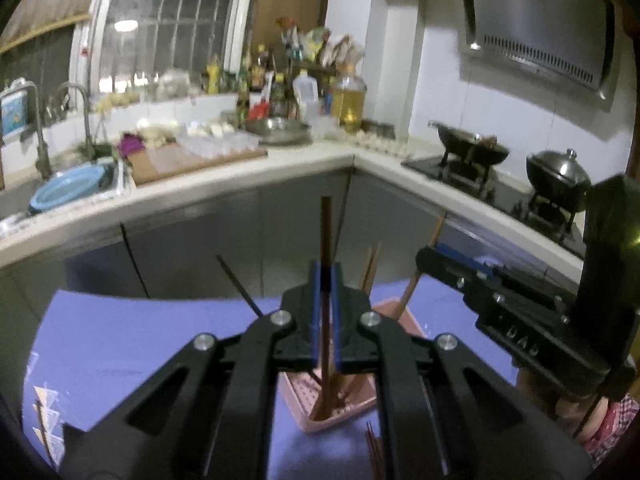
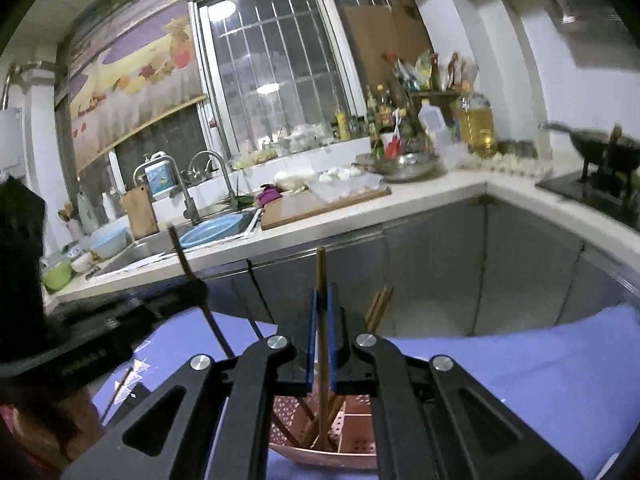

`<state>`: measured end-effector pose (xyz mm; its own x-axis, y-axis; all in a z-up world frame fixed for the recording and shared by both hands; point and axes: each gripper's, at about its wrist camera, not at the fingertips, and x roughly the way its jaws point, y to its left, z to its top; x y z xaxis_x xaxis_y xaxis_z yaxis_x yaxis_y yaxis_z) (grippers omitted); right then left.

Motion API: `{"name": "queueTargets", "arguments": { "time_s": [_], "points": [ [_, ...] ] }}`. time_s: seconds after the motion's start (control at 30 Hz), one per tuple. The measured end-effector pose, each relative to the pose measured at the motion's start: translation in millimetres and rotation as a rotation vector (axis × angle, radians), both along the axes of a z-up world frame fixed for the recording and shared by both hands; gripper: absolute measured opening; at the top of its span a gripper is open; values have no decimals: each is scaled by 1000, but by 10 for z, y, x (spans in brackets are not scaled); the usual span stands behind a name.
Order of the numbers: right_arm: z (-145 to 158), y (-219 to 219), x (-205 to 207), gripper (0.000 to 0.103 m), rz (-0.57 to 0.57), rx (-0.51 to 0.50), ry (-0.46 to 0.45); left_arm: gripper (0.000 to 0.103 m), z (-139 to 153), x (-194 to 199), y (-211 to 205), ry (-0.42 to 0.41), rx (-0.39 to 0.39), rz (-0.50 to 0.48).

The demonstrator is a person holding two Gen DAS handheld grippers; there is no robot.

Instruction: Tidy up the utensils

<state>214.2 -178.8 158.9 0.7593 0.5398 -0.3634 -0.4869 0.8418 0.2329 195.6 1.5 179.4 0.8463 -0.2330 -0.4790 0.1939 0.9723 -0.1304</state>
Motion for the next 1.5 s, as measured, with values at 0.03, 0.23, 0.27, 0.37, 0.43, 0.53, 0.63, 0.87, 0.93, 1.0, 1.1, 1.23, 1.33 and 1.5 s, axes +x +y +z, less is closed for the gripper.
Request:
{"name": "queueTargets", "arguments": {
  "time_s": [0.03,0.23,0.27,0.37,0.43,0.53,0.63,0.87,0.93,1.0,1.1,1.23,1.33,1.5],
  "points": [
    [-9,1,1,8,-1,3,8,5,-62,25,-10,18,4,-3],
    [88,-122,-166,40,-11,75,-8,8,-174,-52,-25,46,12,15],
    [100,-142,-195,40,-10,83,-10,9,-163,-91,-5,43,1,18],
    [133,-268,-355,40,-12,126,-14,10,-129,-248,58,29,-25,28],
    [98,-362,-475,40,-20,148,-5,11,-141,-412,102,18,-37,32],
    [-112,-503,-690,40,-30,169,48,11,-281,-683,145,25,-53,29],
    [-538,-584,-910,39,-44,148,154,11,-602,-918,163,87,-66,14],
    [-1668,-525,-1410,31,-63,-5,433,11,-1568,-1271,18,342,-72,-47],
    [-1774,-468,-1527,30,-56,-46,446,11,-1747,-1348,-35,391,-71,-62],
    [-1845,-386,-1642,30,-31,-86,454,11,-1873,-1435,-120,425,-71,-93],
    [-1864,-238,-1782,30,3,-143,435,11,-1939,-1559,-271,437,-66,-154],
    [-1953,-54,-1848,30,6,-259,425,11,-1965,-1664,-424,436,-28,-198],
    [-1945,34,-1926,30,-12,-346,351,11,-1985,-1665,-474,443,-20,-198],
    [-1935,-145,-1921,30,-98,-349,338,12,-2020,-1675,-545,459,0,-196]
  ]
}}
